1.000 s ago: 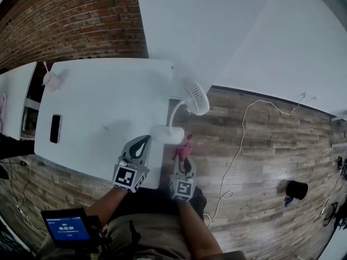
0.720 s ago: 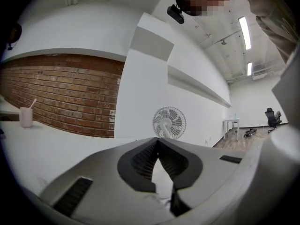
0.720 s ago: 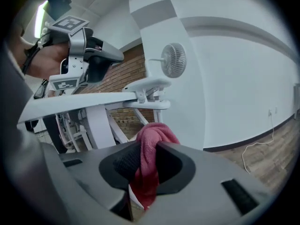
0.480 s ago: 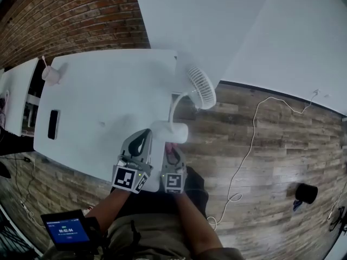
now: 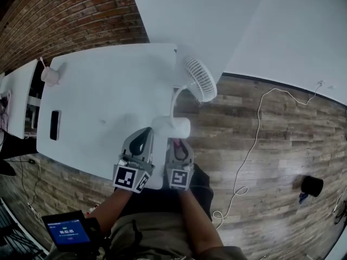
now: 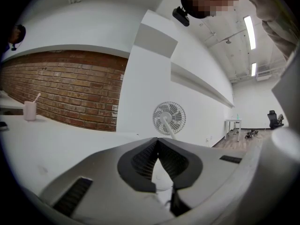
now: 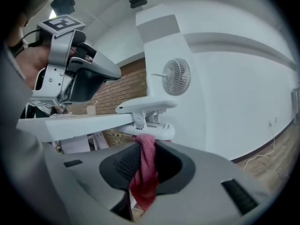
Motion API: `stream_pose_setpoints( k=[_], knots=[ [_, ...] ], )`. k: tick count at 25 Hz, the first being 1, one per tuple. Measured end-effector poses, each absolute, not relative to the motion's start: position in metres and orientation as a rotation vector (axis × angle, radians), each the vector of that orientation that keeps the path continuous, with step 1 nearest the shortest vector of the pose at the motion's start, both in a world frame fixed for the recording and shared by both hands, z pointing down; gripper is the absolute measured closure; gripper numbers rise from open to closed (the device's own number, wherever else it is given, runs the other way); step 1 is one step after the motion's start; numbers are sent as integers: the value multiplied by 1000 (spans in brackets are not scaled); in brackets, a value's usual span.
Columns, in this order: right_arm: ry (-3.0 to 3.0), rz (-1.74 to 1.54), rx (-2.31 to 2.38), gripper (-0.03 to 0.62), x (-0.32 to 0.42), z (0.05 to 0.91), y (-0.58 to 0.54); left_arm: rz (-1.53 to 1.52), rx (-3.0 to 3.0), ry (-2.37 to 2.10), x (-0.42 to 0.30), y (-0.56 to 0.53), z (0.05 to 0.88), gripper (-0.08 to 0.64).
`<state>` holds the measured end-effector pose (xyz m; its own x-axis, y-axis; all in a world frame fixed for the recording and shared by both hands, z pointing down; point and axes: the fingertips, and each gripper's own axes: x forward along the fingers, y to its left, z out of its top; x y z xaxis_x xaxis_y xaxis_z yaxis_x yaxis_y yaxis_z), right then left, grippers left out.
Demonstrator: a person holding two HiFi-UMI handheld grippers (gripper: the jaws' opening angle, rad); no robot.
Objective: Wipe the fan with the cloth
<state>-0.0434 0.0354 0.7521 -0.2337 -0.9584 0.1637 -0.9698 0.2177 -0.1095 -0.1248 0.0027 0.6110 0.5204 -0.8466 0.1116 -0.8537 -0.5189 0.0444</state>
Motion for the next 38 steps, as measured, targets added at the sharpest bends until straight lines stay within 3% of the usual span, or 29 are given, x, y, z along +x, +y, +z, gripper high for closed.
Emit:
stream_pose_setpoints(
  k=[14,26,38],
  knots=[
    [-2123,380,2196,495,42,766,53,132,2584,-1420,-130,1,623,540],
    [-2446,382,1761,495,-48,756,42,148,2625,-1358,-121,-5,630,540],
    [-2482,413,1710,492,-56,752,39,179,2594,-1355,-128,2,645,540]
  ],
)
